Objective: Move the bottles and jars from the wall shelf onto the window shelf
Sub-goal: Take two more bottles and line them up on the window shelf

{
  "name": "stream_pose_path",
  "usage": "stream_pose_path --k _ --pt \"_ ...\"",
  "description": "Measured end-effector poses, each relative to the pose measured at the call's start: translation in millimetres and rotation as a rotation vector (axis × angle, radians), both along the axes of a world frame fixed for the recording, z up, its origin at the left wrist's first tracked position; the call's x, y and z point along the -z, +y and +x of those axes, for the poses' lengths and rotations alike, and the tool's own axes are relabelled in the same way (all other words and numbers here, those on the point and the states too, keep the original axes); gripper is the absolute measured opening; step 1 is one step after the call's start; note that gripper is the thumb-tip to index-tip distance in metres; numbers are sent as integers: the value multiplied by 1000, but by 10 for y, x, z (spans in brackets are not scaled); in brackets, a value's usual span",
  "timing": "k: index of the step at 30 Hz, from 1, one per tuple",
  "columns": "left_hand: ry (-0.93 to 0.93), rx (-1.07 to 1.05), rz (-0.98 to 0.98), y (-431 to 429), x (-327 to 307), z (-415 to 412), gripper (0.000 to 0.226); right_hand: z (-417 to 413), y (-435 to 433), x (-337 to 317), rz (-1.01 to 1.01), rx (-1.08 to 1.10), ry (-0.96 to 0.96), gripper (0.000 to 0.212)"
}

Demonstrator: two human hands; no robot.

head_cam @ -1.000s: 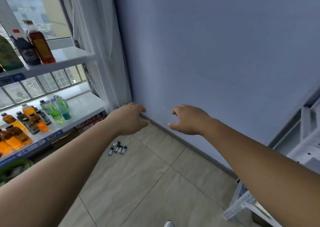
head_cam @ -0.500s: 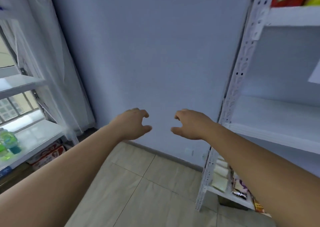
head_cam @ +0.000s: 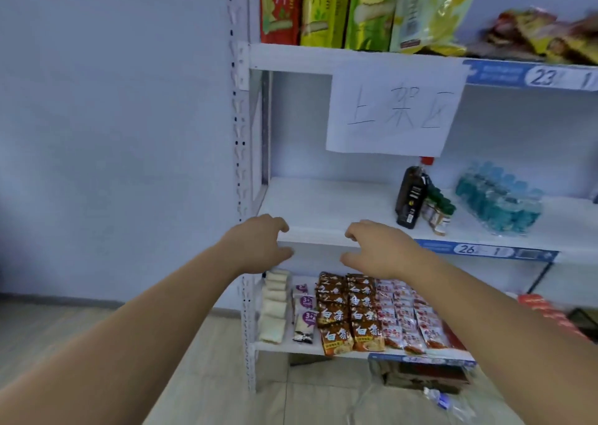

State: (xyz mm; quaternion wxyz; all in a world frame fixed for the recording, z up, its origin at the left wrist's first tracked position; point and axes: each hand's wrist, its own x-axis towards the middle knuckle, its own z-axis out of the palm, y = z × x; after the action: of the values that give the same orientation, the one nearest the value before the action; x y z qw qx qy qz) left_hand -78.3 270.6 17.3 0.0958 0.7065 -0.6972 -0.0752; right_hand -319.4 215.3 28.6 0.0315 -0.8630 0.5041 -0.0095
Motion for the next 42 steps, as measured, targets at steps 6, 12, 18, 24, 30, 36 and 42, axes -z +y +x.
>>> stream_pose_path --k 6,12,18,24,30,36,42 --pt "-1 127 6 -423 79 -1000 59 -1033 -128 105 13 126 0 58" --pt "25 231 2 -954 65 -1518 58 -1576 -449 165 23 205 -64 52" --pt "121 296 -14 -1787 74 -1775 56 -1909 -1070 175 8 277 -83 49" --pt "149 336 -46 -2724 29 -1953 59 -2066 -1755 43 -23 345 -49 47" --pt "283 339 -79 -3398 132 -2151 79 -2158 -2310 42 -28 365 -36 44" --pt "350 349 -90 -3924 216 -2371 94 -2301 -2852 -4 -30 324 -26 43" --pt "405 379 -74 -4218 243 -2487 79 -2356 -3362 -68 -12 262 -33 38"
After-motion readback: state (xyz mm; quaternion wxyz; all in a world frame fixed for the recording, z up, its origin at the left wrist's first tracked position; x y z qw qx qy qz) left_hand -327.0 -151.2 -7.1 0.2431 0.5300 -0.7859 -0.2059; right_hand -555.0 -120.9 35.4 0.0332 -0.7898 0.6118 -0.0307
